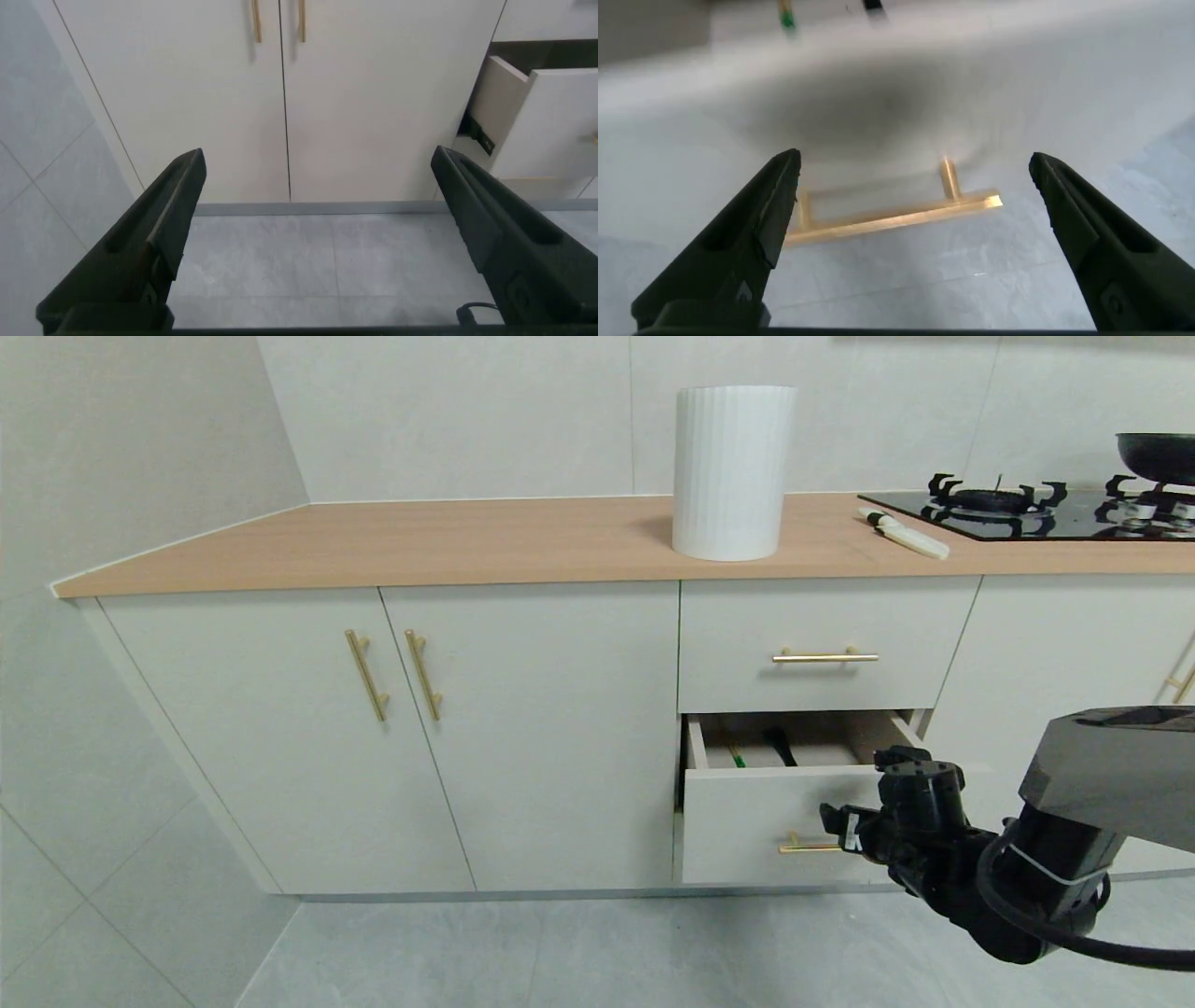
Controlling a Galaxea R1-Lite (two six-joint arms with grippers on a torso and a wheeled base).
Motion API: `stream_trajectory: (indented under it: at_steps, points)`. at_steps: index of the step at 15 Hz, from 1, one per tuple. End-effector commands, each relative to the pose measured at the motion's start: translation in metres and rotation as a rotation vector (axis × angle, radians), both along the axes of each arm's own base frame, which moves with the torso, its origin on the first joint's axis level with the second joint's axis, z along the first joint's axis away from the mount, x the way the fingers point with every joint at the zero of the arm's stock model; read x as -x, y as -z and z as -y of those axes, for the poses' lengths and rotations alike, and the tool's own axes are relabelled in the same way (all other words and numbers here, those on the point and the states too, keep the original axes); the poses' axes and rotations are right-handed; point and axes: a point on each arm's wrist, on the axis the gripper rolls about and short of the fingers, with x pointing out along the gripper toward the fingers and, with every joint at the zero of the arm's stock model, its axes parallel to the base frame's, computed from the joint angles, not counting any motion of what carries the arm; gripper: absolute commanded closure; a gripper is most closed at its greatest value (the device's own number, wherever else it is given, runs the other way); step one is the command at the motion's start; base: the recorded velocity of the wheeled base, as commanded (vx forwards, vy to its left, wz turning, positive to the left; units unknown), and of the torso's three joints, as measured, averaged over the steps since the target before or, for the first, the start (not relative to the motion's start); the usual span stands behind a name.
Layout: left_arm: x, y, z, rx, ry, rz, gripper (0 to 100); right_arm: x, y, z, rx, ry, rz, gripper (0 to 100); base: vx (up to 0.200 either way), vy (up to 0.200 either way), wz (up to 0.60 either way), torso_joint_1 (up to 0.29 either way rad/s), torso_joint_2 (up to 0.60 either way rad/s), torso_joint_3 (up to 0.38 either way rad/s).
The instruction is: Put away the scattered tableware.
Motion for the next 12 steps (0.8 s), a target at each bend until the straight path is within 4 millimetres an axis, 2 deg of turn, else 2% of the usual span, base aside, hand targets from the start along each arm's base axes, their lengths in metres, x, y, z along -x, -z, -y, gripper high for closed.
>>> stream_trajectory:
  at_steps: [1, 12]
  points:
    - [0.0, 0.0, 0.0, 0.001, -0.001, -0.002, 0, -0.004, 0.009, 0.003, 0.006, 0.01, -0.019, 0, 0.0, 0.0, 0.0, 0.0, 0.0, 0.0]
    - [0.0, 0.0, 0.0, 0.001, -0.001, -0.002, 0, -0.017, 0.015, 0.003, -0.001, 0.02, 0.013, 0, 0.0, 0.0, 0.0, 0.0, 0.0, 0.0]
